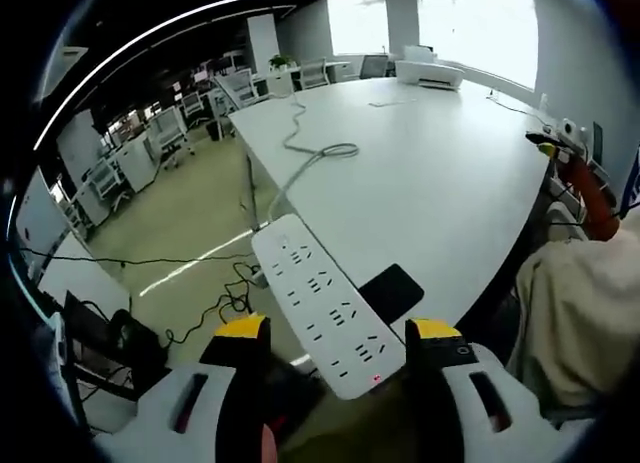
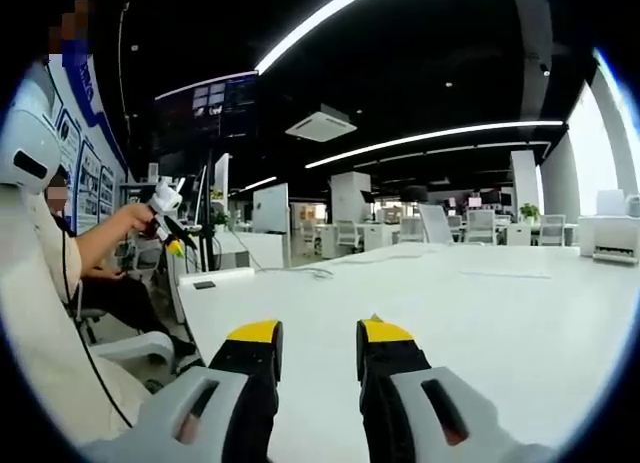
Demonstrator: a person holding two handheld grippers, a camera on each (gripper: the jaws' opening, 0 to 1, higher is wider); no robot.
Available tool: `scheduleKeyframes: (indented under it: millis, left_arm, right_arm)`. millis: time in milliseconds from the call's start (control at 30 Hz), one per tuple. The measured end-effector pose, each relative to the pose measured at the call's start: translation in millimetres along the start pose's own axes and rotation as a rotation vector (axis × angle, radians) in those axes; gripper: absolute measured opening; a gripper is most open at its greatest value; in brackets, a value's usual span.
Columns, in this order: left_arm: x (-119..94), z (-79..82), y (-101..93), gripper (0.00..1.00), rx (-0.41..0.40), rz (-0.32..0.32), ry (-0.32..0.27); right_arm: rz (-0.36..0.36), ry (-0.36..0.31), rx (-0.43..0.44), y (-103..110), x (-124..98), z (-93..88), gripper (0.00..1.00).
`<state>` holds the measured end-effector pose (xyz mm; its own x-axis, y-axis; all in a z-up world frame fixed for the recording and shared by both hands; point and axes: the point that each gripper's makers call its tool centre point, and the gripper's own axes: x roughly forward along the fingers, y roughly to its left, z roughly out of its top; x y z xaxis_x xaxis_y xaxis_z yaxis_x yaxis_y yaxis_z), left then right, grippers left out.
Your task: Pick up the power strip scattered on the table, fix it on the side mounting bracket of the table, and press the switch
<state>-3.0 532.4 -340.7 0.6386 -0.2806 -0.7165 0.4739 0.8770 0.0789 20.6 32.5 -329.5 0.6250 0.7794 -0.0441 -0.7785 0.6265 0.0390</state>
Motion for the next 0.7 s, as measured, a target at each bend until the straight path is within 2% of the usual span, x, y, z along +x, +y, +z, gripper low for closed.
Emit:
scheduleKeyframes:
  millis: [300,533,700]
  left_arm:
    - [2.2,-4.1,-2.0,0.59,-0.007,-0.001,0.006]
    - [1.7,-1.3,-3.4,0.59,-0.001,-0.012,0.001]
    - [3.8,-2.8,-2.7,0.59,0.002,-0.015,0.009]
  right_arm:
    - [0.0,0.001,0.001,4.8,-2.0,4.6,0.17]
    - [0.007,-0.002,0.006,6.9,-2.9,6.0,0.09]
    - [0.01,0.004,0.005,8.5,-3.0,5.5,0.07]
